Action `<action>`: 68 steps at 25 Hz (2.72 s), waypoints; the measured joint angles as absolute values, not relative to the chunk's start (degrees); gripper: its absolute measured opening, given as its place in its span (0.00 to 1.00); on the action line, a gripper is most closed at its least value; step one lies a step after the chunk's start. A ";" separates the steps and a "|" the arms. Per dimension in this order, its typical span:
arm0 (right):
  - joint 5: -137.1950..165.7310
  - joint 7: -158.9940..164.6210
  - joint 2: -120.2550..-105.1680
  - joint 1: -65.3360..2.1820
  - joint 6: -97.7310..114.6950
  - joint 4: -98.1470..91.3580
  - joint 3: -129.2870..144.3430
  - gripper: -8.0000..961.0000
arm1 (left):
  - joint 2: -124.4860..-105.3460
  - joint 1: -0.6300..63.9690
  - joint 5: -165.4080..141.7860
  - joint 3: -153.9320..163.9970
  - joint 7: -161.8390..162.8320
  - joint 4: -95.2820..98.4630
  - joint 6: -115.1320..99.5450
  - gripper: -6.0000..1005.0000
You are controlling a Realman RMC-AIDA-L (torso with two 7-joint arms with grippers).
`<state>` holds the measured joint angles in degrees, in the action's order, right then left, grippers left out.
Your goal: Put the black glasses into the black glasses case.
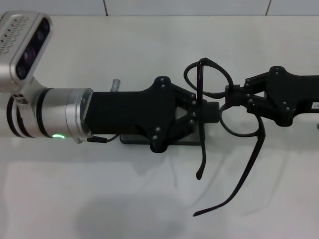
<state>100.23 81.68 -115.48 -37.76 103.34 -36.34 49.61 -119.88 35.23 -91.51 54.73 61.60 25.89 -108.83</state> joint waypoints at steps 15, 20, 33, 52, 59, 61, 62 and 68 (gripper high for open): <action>100.10 81.39 -116.00 -39.46 103.29 -31.82 49.82 0.08 | -120.25 35.57 -85.65 54.85 55.72 21.15 -107.56 0.01; 99.50 81.38 -116.13 -39.55 103.56 -31.78 50.31 0.08 | -120.32 35.84 -85.60 55.09 53.43 19.93 -107.39 0.01; 97.96 81.39 -116.10 -40.36 103.46 -30.35 51.90 0.08 | -120.41 35.92 -85.14 56.16 50.52 18.98 -106.74 0.01; 96.79 81.30 -116.01 -39.77 103.15 -29.78 52.07 0.08 | -120.41 35.48 -84.42 56.38 50.48 18.99 -106.40 0.02; 94.65 81.29 -115.71 -38.27 100.05 -29.99 52.01 0.08 | -120.32 35.34 -84.42 56.95 50.61 18.98 -106.96 0.02; 94.26 81.29 -115.51 -37.99 99.36 -30.10 51.74 0.08 | -120.22 35.13 -84.43 56.95 50.70 19.13 -107.05 0.02; 94.22 81.29 -115.40 -37.79 99.01 -30.25 51.55 0.08 | -120.15 35.01 -84.43 56.95 50.81 19.28 -107.13 0.02; 94.32 81.31 -113.86 -35.68 96.42 -32.47 51.14 0.08 | -118.63 34.37 -85.65 56.91 55.12 21.09 -109.09 0.02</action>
